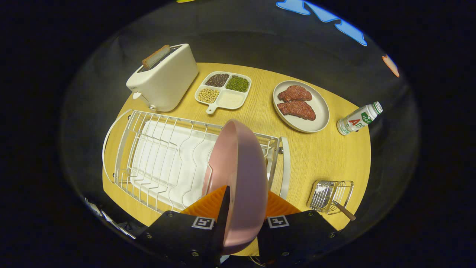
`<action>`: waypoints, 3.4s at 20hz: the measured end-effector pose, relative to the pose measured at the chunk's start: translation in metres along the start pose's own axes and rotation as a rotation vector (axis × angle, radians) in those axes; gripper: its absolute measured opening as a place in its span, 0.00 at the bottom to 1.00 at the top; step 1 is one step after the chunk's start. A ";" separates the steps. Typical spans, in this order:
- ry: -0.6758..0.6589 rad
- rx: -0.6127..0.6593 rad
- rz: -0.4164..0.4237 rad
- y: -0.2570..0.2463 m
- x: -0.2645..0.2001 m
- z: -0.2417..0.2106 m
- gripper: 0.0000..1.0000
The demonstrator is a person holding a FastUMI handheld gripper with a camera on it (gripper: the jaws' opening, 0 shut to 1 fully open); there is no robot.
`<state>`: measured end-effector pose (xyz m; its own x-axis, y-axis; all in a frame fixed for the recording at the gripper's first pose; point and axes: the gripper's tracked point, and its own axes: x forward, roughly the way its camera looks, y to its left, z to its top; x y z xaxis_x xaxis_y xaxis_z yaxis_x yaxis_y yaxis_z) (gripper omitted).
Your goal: Take the plate from the dish rack, then take the spoon from the basket and place it into the plate.
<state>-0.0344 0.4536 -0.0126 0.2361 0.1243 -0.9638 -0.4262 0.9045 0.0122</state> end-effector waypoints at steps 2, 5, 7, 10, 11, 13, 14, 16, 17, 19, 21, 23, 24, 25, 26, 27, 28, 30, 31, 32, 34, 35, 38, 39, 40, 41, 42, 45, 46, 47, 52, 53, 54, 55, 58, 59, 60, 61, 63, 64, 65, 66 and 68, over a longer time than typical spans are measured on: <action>-0.005 -0.030 -0.026 -0.002 -0.001 0.005 0.37; -0.003 -0.077 -0.055 -0.001 -0.006 0.011 0.37; -0.042 -0.093 -0.079 -0.007 -0.002 0.028 0.31; -0.026 -0.110 -0.104 -0.006 -0.010 0.030 0.28; -0.027 -0.111 -0.110 -0.005 -0.010 0.032 0.28; -0.031 -0.127 -0.124 -0.004 -0.011 0.033 0.28; -0.032 -0.133 -0.131 -0.003 -0.011 0.032 0.28; -0.030 -0.144 -0.149 -0.001 -0.012 0.035 0.28; -0.035 -0.150 -0.162 -0.002 -0.012 0.038 0.28; -0.052 -0.173 -0.197 -0.003 -0.017 0.046 0.28; -0.067 -0.186 -0.224 -0.005 -0.021 0.052 0.28; -0.070 -0.167 -0.226 -0.005 -0.026 0.053 0.28; -0.071 -0.152 -0.218 -0.005 -0.029 0.053 0.28; -0.075 -0.139 -0.211 -0.006 -0.033 0.053 0.28; -0.079 -0.130 -0.202 -0.008 -0.036 0.051 0.28; -0.080 -0.119 -0.191 -0.011 -0.041 0.049 0.28; -0.081 -0.106 -0.174 -0.012 -0.045 0.045 0.28; -0.087 -0.063 -0.126 -0.015 -0.056 0.035 0.28; -0.089 -0.041 -0.098 -0.016 -0.061 0.030 0.28; -0.090 -0.010 -0.062 -0.016 -0.067 0.021 0.28; -0.085 0.052 0.027 -0.015 -0.077 -0.001 0.28; -0.081 0.080 0.068 -0.015 -0.082 -0.013 0.28; -0.074 0.149 0.166 -0.017 -0.091 -0.052 0.28; -0.072 0.173 0.192 -0.018 -0.093 -0.065 0.28; -0.072 0.199 0.222 -0.017 -0.093 -0.078 0.28; -0.070 0.226 0.258 -0.015 -0.095 -0.090 0.28; -0.067 0.258 0.295 -0.012 -0.096 -0.102 0.28; -0.048 0.350 0.428 0.001 -0.096 -0.138 0.28; -0.039 0.363 0.456 0.006 -0.092 -0.152 0.28; -0.031 0.371 0.478 0.010 -0.088 -0.164 0.28; 0.013 0.462 0.598 0.029 -0.071 -0.220 0.28; 0.021 0.472 0.606 0.032 -0.068 -0.228 0.28; 0.027 0.480 0.607 0.034 -0.061 -0.235 0.28; 0.032 0.487 0.603 0.034 -0.055 -0.241 0.28; 0.044 0.500 0.583 0.035 -0.040 -0.258 0.28; 0.048 0.500 0.575 0.036 -0.033 -0.262 0.28; 0.051 0.497 0.569 0.039 -0.024 -0.267 0.28; 0.052 0.491 0.566 0.040 -0.018 -0.270 0.28; 0.055 0.480 0.561 0.044 -0.003 -0.274 0.28; 0.056 0.480 0.559 0.047 0.003 -0.276 0.28; 0.058 0.484 0.561 0.049 0.009 -0.277 0.28; 0.059 0.492 0.565 0.052 0.013 -0.279 0.28; 0.047 0.502 0.594 0.058 0.020 -0.278 0.28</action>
<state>-0.2969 0.3948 -0.1050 0.0496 0.6381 -0.7683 -0.0205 0.7698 0.6380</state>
